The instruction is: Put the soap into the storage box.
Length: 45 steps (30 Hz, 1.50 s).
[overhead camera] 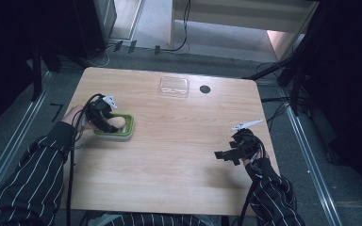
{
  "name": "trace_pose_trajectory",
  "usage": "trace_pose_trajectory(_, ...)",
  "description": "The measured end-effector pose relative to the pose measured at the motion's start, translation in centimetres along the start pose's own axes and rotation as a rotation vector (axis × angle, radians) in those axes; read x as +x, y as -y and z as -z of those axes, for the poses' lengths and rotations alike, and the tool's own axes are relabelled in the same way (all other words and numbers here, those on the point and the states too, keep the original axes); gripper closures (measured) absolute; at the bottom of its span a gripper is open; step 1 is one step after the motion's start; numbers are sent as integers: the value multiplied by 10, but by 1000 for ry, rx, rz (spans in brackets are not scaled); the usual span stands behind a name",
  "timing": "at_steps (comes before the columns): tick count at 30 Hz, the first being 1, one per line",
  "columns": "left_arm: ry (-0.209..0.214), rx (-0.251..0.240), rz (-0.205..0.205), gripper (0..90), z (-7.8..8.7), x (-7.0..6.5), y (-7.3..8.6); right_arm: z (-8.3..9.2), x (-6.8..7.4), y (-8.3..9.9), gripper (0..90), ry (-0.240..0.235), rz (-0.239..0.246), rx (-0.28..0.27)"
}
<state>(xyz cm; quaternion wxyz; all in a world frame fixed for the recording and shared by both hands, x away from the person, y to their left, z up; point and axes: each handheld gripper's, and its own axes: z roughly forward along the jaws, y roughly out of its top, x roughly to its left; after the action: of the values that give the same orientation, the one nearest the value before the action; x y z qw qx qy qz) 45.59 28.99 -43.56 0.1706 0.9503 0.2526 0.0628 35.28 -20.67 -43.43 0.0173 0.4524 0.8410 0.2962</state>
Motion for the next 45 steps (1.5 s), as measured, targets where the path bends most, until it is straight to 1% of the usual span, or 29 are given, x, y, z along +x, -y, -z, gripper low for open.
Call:
trace_pose_trajectory(2, -12, -3, -5, 272, 2, 0, -1, 0, 0, 0, 160, -1, 0, 1)
trace_pose_trajectory(3, -24, -8, -1, 242, 3, 0, -2, 0, 0, 0, 160, 0, 0, 1)
trace_pose_trajectory(4, -27, -2, 4, 192, 4, 0, -2, 0, 0, 0, 160, 0, 2, 0)
trace_pose_trajectory(5, -34, 3, 0, 179, 5, -1, -3, 0, 0, 0, 160, 0, 3, 0)
trace_pose_trajectory(10, -43, 1, 7, 157, 7, -1, -2, -1, 0, -1, 160, -3, 2, 2)
trace_pose_trajectory(12, -42, -10, 11, 147, 10, -3, -2, 0, 0, -1, 160, -1, 1, 0)
trace_pose_trajectory(16, -55, -31, 0, 136, 17, -5, -4, 0, 0, 0, 160, 1, 4, -2)
trace_pose_trajectory(18, -60, -31, -6, 133, 19, -8, -6, 0, 0, 0, 160, 0, -1, 2)
trace_pose_trajectory(21, -58, -38, -7, 104, 23, -11, -6, 1, 0, 0, 160, 1, -2, -2)
trace_pose_trajectory(23, -57, -58, -18, 93, 26, -15, -6, 1, 1, 0, 160, 0, 0, -1)
trace_pose_trajectory(25, -72, -54, -26, 79, 29, -19, -7, 1, 0, 0, 160, 0, 3, -4)
trace_pose_trajectory(27, -87, -52, -21, 68, 31, -25, -7, 1, 0, 0, 160, 1, 0, -3)
trace_pose_trajectory(28, -97, -50, -27, 60, 32, -28, -8, 1, 0, 0, 160, 0, 0, -3)
trace_pose_trajectory(31, -107, -44, -46, 46, 35, -37, -8, 1, 0, 0, 160, 0, 3, -1)
trace_pose_trajectory(32, -118, -34, -54, 43, 36, -40, -9, 1, 1, 0, 160, 0, 3, 0)
trace_pose_trajectory(35, -116, -33, -57, 38, 36, -45, -9, 1, 1, 0, 160, -1, 3, -1)
trace_pose_trajectory(38, -111, -29, -73, 24, 37, -51, -11, 1, 1, 0, 160, -2, 2, 0)
trace_pose_trajectory(42, -107, -29, -78, 23, 35, -58, -13, 1, 1, 0, 160, -3, 3, -1)
trace_pose_trajectory(44, -87, -48, -84, 22, 35, -62, -12, 1, 1, 0, 160, -3, 3, -2)
trace_pose_trajectory(45, -82, -46, -85, 22, 34, -65, -11, 1, 1, 0, 160, -5, 4, -2)
